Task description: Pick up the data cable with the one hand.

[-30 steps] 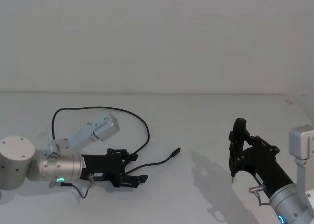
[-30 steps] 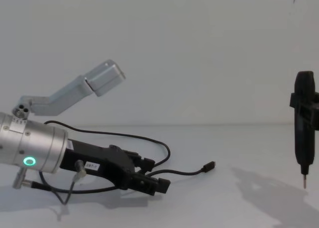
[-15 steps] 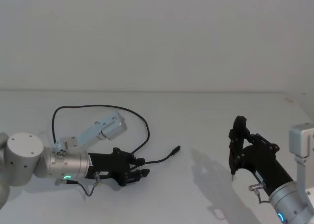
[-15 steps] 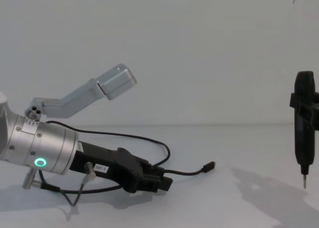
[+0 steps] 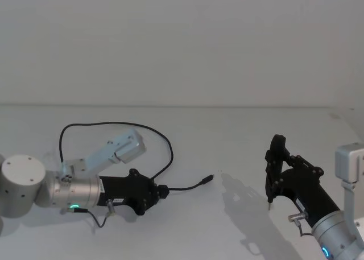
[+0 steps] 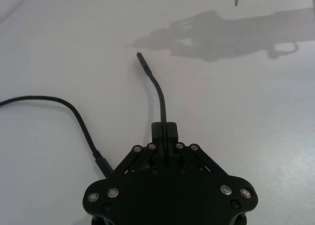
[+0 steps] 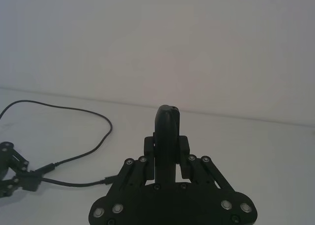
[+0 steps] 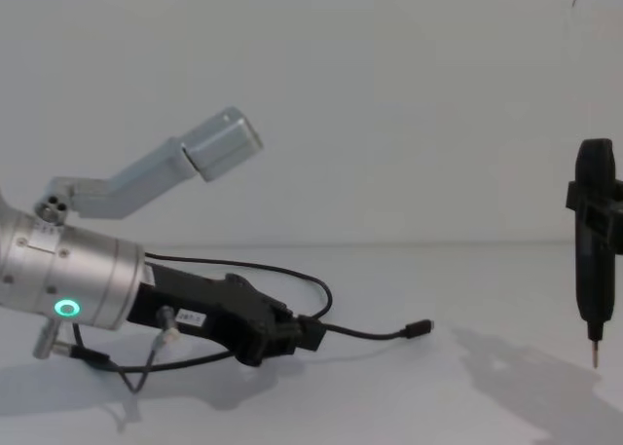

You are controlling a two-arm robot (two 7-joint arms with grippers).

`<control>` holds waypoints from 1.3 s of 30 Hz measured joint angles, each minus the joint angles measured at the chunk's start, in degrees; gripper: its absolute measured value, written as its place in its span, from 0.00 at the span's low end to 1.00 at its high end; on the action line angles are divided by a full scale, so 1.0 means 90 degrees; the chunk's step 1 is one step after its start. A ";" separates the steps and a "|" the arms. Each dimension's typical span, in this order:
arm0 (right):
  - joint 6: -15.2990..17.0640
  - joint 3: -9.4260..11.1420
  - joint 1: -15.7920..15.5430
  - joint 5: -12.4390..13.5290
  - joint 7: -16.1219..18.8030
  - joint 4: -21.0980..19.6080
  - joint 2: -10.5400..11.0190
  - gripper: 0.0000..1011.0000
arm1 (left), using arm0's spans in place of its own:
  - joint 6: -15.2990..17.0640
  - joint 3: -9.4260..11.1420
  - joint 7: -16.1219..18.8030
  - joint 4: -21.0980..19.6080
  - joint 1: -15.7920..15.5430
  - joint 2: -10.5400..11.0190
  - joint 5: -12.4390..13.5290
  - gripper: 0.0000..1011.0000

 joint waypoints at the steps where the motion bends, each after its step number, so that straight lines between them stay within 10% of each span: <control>1: 0.0000 0.0000 0.0000 0.0000 0.0000 0.0000 0.0000 0.28 | -0.0004 -0.0008 0.0009 -0.0064 0.0019 0.0025 -0.0007 0.04; 20: 0.0000 0.0000 0.0000 0.0000 0.0000 0.0000 0.0000 0.28 | -0.0084 -0.0328 0.0306 -0.1571 0.0651 0.0827 -0.0358 0.04; 39: -0.0263 -0.0119 0.0202 0.0070 0.0096 -0.0084 -0.0355 0.28 | -0.0064 -0.0418 0.0418 -0.2074 0.0874 0.1094 -0.0497 0.04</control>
